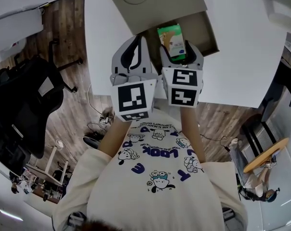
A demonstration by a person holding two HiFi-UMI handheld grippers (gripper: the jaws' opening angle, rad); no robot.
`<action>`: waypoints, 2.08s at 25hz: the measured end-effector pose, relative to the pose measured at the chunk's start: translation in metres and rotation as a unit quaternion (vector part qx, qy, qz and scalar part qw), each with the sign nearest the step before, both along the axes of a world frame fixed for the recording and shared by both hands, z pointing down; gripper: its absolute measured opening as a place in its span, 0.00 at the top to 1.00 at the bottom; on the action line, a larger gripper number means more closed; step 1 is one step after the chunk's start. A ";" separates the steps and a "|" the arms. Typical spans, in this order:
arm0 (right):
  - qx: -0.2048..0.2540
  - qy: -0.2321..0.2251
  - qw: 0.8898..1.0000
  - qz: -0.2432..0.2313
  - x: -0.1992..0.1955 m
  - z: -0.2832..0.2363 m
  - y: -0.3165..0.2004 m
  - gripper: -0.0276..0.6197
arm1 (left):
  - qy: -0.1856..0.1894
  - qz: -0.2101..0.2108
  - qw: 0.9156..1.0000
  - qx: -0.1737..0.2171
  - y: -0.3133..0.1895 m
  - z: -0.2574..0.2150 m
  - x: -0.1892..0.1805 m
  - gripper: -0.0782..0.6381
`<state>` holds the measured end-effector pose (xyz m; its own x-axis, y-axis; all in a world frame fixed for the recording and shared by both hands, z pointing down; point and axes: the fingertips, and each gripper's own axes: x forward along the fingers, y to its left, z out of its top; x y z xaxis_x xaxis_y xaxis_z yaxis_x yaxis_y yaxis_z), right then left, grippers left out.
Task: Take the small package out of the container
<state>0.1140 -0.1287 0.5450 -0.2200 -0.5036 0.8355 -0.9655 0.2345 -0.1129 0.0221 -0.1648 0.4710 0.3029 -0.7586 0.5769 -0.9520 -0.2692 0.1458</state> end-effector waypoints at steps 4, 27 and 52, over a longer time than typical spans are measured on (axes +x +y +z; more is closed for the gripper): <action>-0.019 0.007 1.000 -0.006 0.004 0.005 0.002 0.52 | -0.002 -0.002 1.000 -0.006 0.001 0.004 0.001 0.87; -0.085 0.043 0.995 -0.018 0.006 0.021 -0.004 0.50 | 0.002 -0.005 1.000 -0.030 -0.003 0.019 0.005 0.87; -0.144 0.082 0.986 -0.031 0.005 0.030 -0.003 0.49 | 0.003 -0.014 0.999 -0.031 -0.001 0.021 -0.007 0.87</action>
<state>0.1187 -0.1316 0.5750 -0.0921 -0.2305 0.9687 -0.9613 0.2743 -0.0262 0.0155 -0.1659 0.4918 0.2866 -0.7295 0.6211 -0.9578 -0.2332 0.1680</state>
